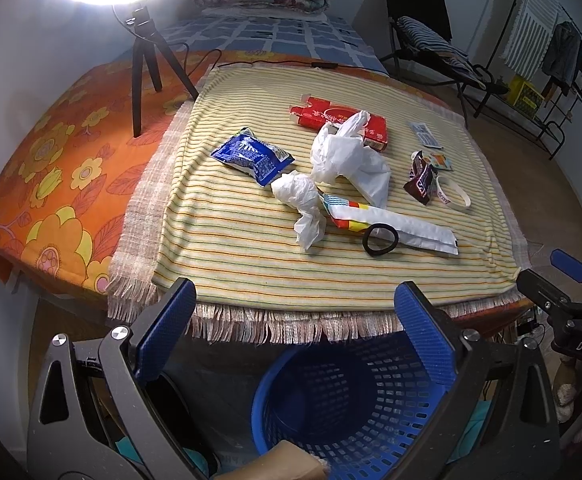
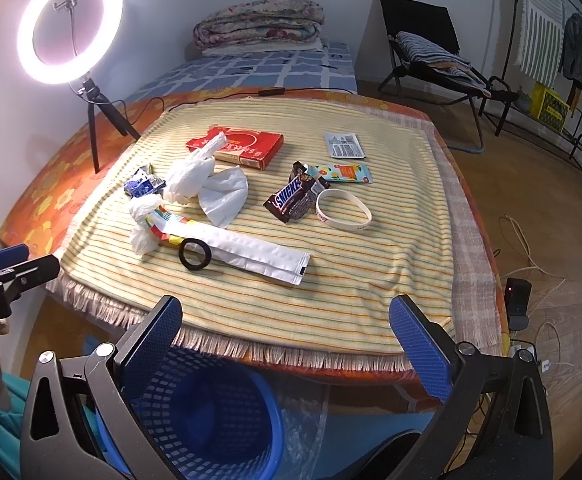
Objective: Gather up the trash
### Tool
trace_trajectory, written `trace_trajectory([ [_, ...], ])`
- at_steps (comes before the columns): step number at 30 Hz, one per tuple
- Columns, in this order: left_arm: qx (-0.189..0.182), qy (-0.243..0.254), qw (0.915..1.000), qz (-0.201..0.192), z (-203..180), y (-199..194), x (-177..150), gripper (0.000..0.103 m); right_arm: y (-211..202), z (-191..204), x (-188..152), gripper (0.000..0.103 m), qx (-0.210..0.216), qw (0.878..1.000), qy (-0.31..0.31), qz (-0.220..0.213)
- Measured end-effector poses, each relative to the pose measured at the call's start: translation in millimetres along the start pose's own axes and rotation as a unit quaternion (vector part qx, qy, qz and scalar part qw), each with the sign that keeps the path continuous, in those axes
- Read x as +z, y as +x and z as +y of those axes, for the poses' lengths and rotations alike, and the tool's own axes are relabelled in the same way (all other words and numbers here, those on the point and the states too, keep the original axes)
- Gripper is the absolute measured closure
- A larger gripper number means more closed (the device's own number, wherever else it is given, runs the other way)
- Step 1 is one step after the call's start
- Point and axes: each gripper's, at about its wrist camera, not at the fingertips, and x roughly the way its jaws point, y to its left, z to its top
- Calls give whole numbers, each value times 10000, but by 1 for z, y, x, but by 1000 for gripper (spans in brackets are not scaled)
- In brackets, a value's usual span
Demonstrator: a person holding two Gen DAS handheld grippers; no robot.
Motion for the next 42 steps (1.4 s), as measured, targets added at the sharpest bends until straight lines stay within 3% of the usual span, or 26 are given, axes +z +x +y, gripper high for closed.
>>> trace_trajectory([
  [10, 50, -74, 10000, 44, 9, 4, -10, 2, 3, 1, 1, 0, 3, 9999, -23, 110],
  [25, 143, -240, 9993, 247, 21, 10, 7, 2, 12, 2, 2, 0, 67, 9996, -136, 237],
  [33, -2, -516, 9967, 620, 38, 30, 21, 2, 19, -7, 11, 1, 555, 9979, -297, 171],
  [37, -47, -638, 9960, 625, 44, 36, 32, 2, 24, -11, 26, 1, 682, 9967, -417, 167],
  [42, -161, -682, 9955, 645, 44, 47, 50, 10, 39, -14, 47, 1, 894, 9929, -702, 362],
])
